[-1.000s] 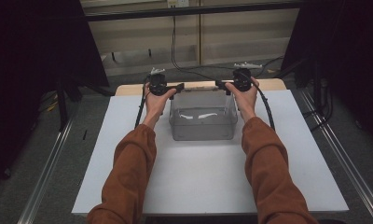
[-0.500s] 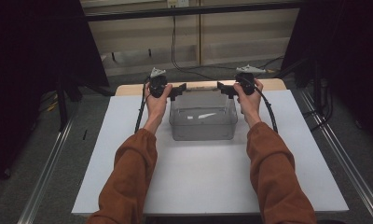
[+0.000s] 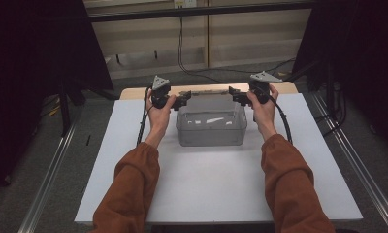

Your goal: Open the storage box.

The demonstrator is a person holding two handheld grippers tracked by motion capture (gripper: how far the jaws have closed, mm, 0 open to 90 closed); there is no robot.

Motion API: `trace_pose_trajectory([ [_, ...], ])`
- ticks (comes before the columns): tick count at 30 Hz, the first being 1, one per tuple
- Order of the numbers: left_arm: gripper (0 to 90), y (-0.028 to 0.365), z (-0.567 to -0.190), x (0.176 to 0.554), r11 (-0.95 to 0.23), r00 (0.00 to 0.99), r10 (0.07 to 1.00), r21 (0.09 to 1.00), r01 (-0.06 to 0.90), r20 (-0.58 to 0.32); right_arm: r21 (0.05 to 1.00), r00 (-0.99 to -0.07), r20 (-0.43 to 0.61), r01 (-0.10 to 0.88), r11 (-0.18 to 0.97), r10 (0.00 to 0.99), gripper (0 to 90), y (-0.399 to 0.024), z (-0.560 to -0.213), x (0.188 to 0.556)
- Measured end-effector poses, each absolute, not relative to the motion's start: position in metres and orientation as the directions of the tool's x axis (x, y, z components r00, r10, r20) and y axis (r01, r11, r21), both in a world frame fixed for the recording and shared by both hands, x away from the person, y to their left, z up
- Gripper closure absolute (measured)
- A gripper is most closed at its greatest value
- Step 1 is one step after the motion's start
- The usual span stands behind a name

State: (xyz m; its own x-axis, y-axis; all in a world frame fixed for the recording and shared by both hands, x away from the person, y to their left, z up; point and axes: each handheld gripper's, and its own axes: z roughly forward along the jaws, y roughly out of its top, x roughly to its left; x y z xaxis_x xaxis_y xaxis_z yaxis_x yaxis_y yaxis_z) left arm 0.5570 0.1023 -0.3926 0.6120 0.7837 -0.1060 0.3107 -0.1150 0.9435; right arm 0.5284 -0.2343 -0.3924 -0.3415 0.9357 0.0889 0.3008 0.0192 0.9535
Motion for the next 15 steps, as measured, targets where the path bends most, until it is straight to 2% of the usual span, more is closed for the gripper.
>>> trace_pose_trajectory([
  [5, 4.1, 0.108, -0.389, 0.549, -0.108, 0.616, 0.782, 0.951, 0.289, -0.098, 0.960, -0.346, 0.067, 0.278, 0.034, 0.936, 2.8, -0.238, -0.387, 0.516],
  [7, 4.1, 0.109, -0.386, 0.546, -0.127, 0.613, 0.787, 0.954, 0.271, -0.070, 0.962, -0.344, 0.062, 0.271, 0.036, 0.937, 1.7, -0.239, -0.387, 0.512],
  [10, 3.5, 0.113, -0.384, 0.542, -0.082, 0.619, 0.778, 0.961, 0.266, -0.105, 0.962, -0.338, 0.062, 0.273, 0.034, 0.939, 1.3, -0.240, -0.388, 0.507],
  [15, 3.4, 0.120, -0.381, 0.535, -0.101, 0.606, 0.791, 0.960, 0.260, -0.081, 0.964, -0.335, 0.054, 0.265, 0.039, 0.941, 0.9, -0.241, -0.389, 0.500],
])
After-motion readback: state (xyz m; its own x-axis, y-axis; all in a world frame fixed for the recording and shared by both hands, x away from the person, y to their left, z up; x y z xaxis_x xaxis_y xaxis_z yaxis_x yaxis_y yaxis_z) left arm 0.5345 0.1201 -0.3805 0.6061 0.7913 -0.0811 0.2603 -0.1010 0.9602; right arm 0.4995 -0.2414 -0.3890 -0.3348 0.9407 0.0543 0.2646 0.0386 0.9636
